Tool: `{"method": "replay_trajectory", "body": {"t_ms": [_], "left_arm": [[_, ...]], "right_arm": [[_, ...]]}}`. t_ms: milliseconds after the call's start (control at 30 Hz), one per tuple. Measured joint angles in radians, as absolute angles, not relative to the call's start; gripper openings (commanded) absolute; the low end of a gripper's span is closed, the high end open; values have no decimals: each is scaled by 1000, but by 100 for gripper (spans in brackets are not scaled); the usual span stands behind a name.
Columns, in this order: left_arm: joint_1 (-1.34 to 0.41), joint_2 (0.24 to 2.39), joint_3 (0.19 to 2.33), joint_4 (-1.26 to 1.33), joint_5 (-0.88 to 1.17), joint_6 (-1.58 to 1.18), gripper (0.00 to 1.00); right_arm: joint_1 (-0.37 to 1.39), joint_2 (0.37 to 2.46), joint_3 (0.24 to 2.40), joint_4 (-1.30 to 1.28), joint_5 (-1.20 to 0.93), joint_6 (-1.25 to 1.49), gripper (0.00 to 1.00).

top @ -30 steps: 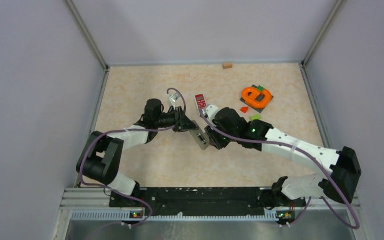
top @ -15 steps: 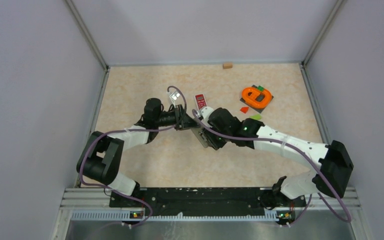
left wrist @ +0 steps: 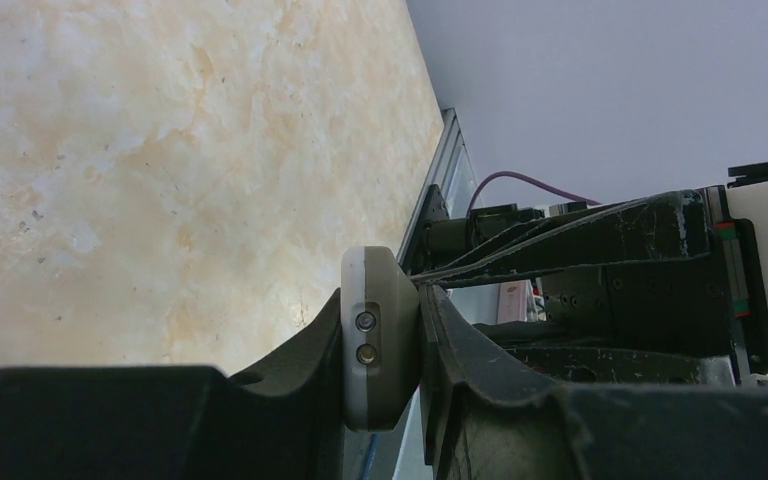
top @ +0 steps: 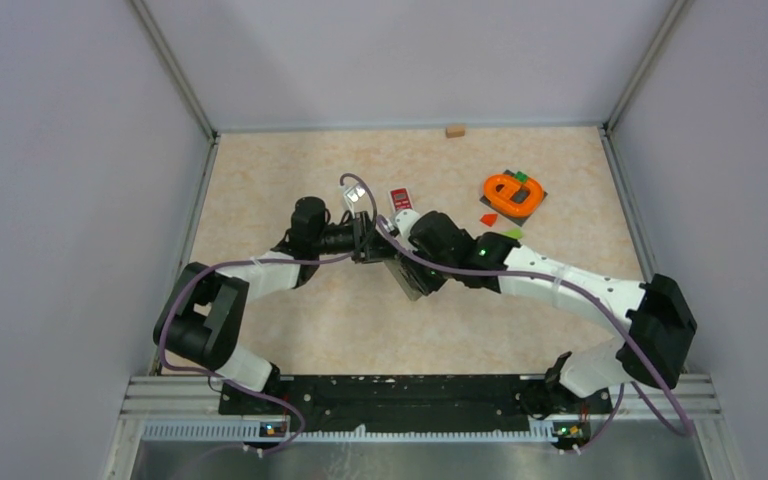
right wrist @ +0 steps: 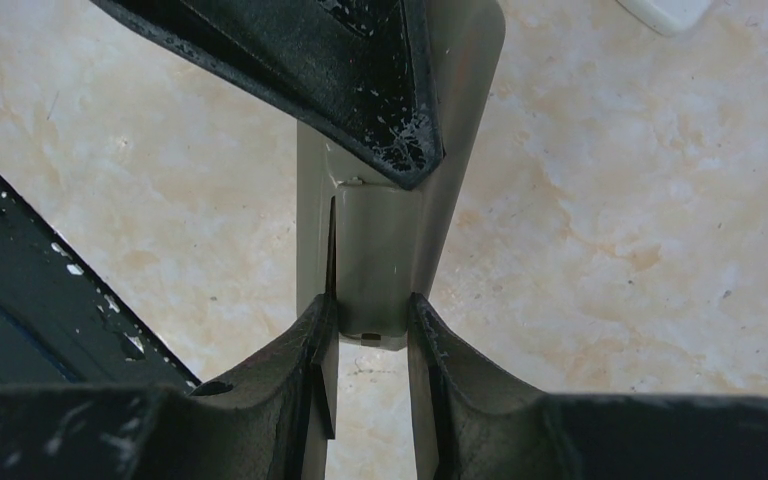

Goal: Load the batteries into the remote control

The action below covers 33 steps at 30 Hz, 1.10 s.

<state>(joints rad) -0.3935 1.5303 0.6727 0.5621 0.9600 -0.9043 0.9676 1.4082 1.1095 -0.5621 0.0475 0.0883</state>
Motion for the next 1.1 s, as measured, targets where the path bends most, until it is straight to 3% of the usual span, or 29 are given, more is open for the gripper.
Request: {"method": "replay_trajectory", "body": {"t_ms": [1100], "left_arm": [[-397, 1530, 673, 576, 918, -910, 0]], "right_arm": [[967, 1451, 1147, -629, 49, 130, 21]]}}
